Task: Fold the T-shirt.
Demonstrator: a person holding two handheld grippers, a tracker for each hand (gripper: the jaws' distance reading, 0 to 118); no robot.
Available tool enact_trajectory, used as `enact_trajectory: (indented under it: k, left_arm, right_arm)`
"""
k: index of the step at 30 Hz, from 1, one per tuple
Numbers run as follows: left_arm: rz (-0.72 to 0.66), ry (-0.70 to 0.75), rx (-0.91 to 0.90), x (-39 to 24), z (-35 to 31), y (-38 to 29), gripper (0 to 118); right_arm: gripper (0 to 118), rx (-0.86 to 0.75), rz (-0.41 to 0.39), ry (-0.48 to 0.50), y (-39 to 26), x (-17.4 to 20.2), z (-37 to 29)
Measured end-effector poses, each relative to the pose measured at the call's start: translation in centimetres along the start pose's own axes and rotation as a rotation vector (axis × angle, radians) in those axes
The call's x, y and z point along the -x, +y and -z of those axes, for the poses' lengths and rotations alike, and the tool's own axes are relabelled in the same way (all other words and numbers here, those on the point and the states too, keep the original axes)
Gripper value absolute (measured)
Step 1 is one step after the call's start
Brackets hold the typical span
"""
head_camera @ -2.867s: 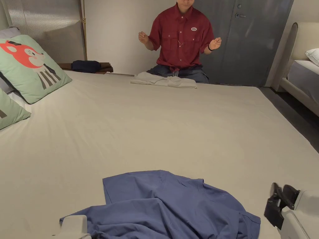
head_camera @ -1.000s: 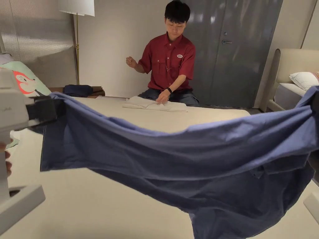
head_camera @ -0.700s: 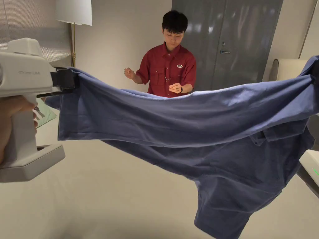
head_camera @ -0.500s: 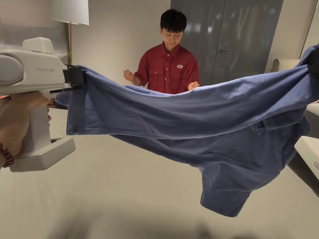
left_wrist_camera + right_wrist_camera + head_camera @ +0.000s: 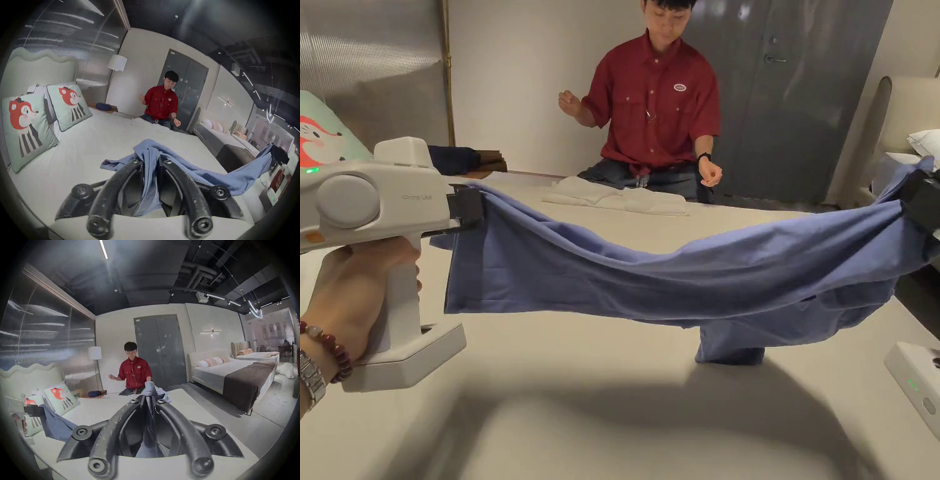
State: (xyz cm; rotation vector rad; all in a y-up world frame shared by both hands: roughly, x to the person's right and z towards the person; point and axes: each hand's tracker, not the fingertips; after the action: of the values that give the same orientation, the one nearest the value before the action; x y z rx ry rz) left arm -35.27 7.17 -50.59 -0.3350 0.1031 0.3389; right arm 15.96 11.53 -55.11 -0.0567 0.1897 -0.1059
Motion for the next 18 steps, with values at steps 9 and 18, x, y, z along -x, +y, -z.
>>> enact_trajectory:
  k: [9,18]
  left_arm:
    - [0.011,0.054,0.189,2.5,-6.8,-9.8,11]
    - [-0.057,0.107,0.447,4.9,-16.1,-22.4,11]
  right_arm:
    - [5,0.164,0.008,0.029,-6.7,-0.9,-9.9]
    - [5,0.425,-0.024,-0.01,-14.7,-2.4,-20.4]
